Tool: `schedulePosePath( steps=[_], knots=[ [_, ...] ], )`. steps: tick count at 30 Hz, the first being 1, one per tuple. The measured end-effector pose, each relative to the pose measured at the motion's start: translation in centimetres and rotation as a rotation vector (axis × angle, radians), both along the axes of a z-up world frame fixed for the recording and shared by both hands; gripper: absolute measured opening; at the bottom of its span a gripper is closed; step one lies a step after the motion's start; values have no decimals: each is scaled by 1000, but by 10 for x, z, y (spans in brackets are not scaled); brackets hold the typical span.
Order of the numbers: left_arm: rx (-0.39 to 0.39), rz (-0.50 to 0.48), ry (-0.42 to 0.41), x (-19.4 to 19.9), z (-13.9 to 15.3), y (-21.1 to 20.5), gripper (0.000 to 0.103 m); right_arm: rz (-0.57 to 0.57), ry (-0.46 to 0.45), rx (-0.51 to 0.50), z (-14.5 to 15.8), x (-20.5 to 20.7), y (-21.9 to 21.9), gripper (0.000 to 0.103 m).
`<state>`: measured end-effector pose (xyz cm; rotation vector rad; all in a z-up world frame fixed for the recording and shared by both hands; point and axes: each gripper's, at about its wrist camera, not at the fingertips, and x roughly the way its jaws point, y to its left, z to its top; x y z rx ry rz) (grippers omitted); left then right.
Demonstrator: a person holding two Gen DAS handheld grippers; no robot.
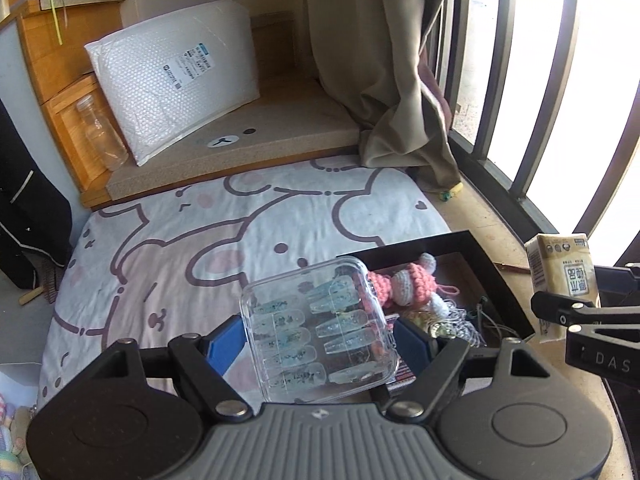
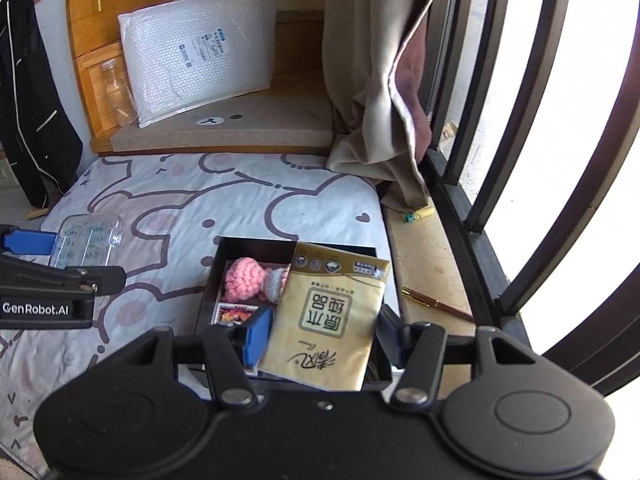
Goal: Organize objects
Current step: 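Lower the pin box into the black box while the right tool lowers the tissue pack beside it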
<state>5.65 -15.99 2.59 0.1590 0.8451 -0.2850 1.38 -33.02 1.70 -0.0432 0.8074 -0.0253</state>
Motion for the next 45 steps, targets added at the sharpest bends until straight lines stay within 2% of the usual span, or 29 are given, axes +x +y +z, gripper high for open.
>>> schedulePosePath(
  steps=[10,20,27,39,45],
  knots=[
    [-36,-28,13,1,4,-22,81,-30,-6,-1,2,-6,-17,58],
    [-85,-42,36,20,11,-55,81,-42,-14,24,1,-4,-29,58],
    [-114,-53,72,39,-11,-68,81,-47,-12,38,-4,3,-34,58],
    [-93,-63,138,69,-53,-75,81,-29,0,9,-24,40,-52,58],
    [-138,-54,184,69,-62,-72,81,-12,33,-21,-41,63,-55,58]
  ],
)
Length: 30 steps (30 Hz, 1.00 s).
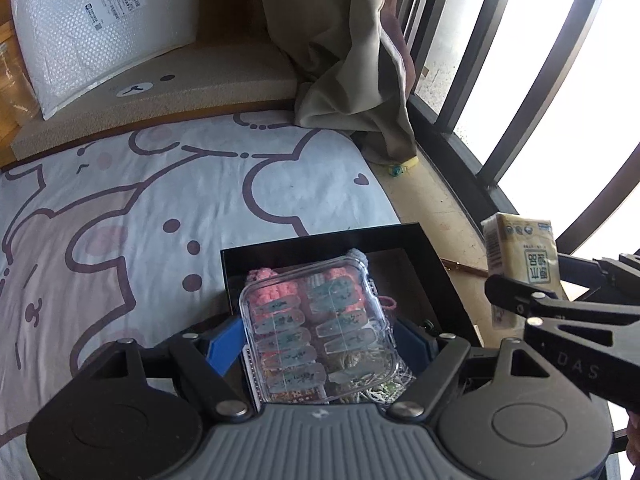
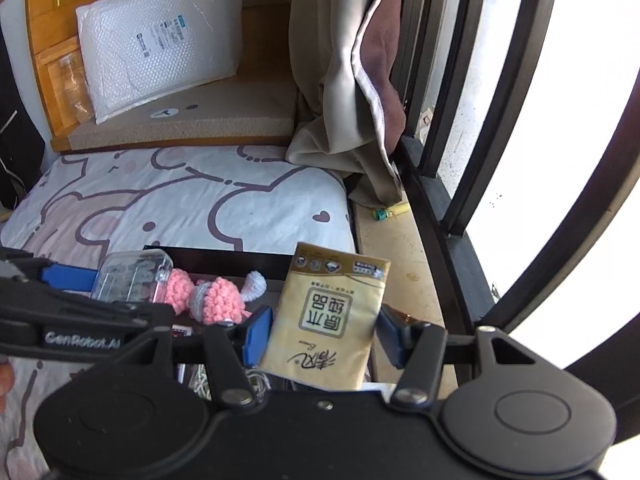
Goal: Organize objects
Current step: 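Lower the pin box into the black box while the right tool lowers the tissue pack beside it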
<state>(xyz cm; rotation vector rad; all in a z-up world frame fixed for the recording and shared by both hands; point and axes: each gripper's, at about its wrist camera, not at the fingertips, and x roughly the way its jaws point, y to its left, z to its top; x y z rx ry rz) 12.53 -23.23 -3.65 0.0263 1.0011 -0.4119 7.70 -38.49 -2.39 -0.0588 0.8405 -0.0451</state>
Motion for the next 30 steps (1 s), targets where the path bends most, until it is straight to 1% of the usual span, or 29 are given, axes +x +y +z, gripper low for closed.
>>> schedulePosePath(
  steps=[3,6,11,16,20,24,30],
  knots=[
    [-13,2,-1,1,1,-1,81,28,4,-19,0,10,1,58],
    [-22,4,8,4,-1,0,81,47,-8,-14,3,21,0,58],
    [-10,-9,11,7,-6,1,81,90,-17,-32,1,40,3,58],
    [-15,1,37,12,-14,10,81,129,29,-45,-16,58,10,58],
    [-25,19,57,16,-18,19,81,127,77,1,-35,67,13,58],
    [-28,-2,57,15,-18,16,81,147,113,1,-51,74,18,58],
    [-39,-19,55,14,-18,11,81,169,140,36,-64,80,20,58]
  ],
)
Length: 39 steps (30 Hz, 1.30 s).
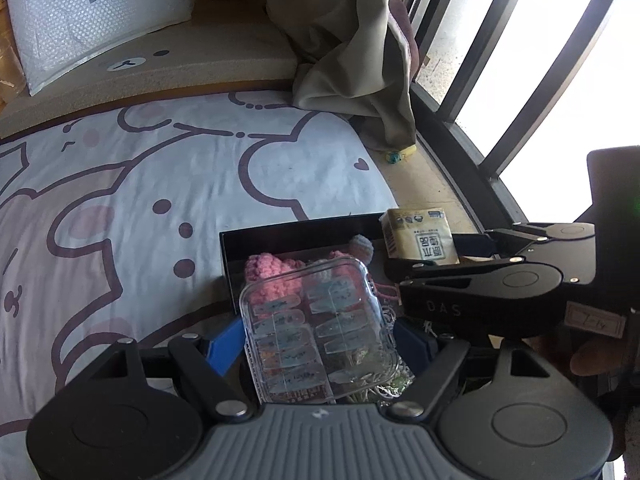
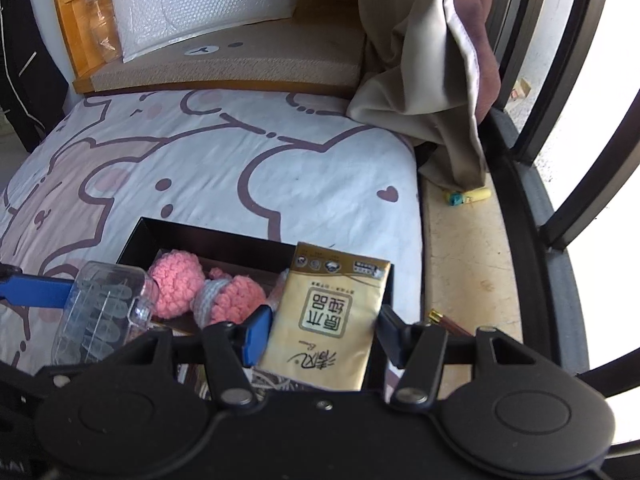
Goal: Organize objects
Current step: 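Lower the pin box into the black box while the right tool lowers the tissue pack beside it, then open the left gripper releasing the pin box while the right gripper releases the tissue pack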
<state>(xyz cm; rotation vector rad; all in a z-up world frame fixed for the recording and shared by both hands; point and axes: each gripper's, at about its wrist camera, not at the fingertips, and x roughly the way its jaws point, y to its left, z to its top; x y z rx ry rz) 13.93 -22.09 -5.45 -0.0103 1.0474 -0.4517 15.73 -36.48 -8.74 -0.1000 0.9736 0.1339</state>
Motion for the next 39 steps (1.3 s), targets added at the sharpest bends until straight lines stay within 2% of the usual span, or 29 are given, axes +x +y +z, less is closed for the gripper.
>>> schedulePosePath(
  steps=[2,3,5,7,14,19,20,21,27,28,29,30,31,36,39],
  knots=[
    [8,2,-1,0,-1,0,81,-5,4,5,-3,1,1,63],
    [8,4,1,1,-1,1,81,-16,6,-5,-5,1,2,72],
    [2,12,5,3,-1,3,81,-53,-12,-54,-6,1,3,83],
    [3,16,1,2,-1,4,81,-50,-21,-54,-6,-1,1,83],
    [11,14,2,2,-1,4,81,-21,17,14,-4,1,0,51],
    [1,11,7,2,-1,5,81,-30,59,-15,-16,4,7,41],
    [1,9,7,2,-1,5,81,-41,68,-22,-20,4,6,34],
    [1,7,8,2,-2,5,81,-58,78,-28,-24,4,4,31],
    [21,-2,24,0,-7,1,81,-94,86,24,-27,1,2,19],
    [26,-3,30,0,-8,0,81,-113,87,47,-24,1,0,19],
    [29,-5,35,-1,-8,-1,81,-145,82,76,-21,0,-4,30],
    [33,-8,41,-2,-9,-2,81,-181,76,100,-18,-1,-7,45],
    [38,-12,46,-3,-10,-3,81,-205,71,122,-14,-2,-10,49],
    [61,-38,60,-8,-15,-9,81,-280,60,209,-1,-15,-22,43],
    [83,-48,52,-11,-16,-11,81,-305,64,211,1,-23,-25,42]
  ],
)
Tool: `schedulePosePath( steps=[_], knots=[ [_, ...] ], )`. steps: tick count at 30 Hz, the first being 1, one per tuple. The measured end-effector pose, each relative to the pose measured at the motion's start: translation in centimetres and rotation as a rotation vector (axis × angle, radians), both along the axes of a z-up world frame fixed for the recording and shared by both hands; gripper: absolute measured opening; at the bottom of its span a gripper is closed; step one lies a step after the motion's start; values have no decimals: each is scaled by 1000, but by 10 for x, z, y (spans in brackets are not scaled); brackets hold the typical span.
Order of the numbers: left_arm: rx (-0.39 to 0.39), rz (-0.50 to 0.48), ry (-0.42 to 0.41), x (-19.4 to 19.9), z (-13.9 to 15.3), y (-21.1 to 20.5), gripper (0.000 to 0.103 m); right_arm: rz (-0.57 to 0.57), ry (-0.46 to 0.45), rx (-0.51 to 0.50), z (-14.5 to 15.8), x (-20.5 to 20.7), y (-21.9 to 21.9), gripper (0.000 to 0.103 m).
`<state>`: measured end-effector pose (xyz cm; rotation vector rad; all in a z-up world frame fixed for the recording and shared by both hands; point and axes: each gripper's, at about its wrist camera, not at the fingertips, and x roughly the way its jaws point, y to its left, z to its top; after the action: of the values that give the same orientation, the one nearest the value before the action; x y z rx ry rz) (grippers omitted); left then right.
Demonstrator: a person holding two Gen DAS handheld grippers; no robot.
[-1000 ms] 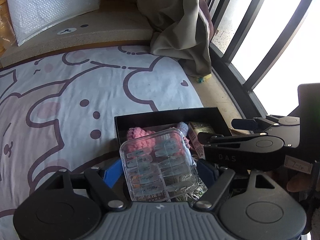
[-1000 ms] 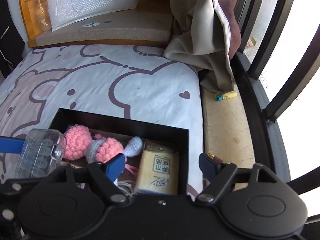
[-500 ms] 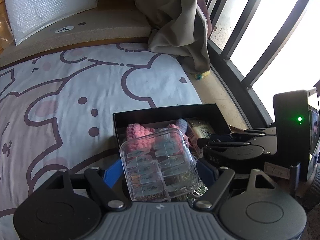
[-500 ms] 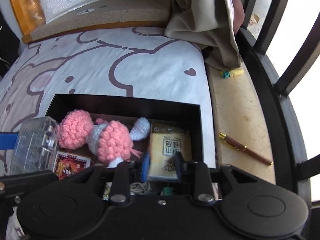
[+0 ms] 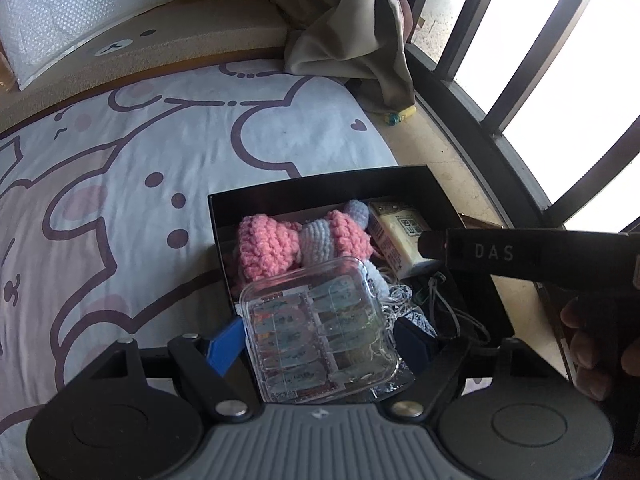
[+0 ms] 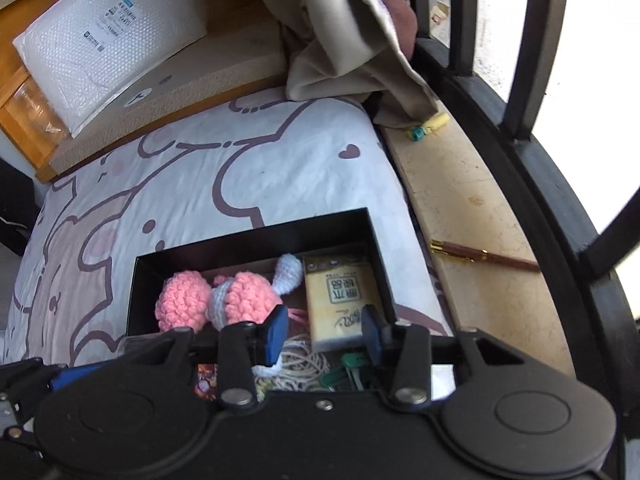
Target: Organize objects
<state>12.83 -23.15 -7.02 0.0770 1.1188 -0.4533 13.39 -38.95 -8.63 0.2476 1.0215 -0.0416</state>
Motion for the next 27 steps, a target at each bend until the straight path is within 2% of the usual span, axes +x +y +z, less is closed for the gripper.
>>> schedulePosePath(
  steps=[6,10,19,27],
  knots=[
    [-14,9,10,-3,1,1,82,-22,16,-26,0,-13,-5,42],
    [5,11,4,-4,2,3,90,-42,15,-4,2,-17,-9,42],
    [10,31,4,-4,6,9,90,-29,34,-18,7,-22,0,42],
    [5,57,-20,-5,19,18,90,-20,12,-21,18,-29,6,42]
  ],
)
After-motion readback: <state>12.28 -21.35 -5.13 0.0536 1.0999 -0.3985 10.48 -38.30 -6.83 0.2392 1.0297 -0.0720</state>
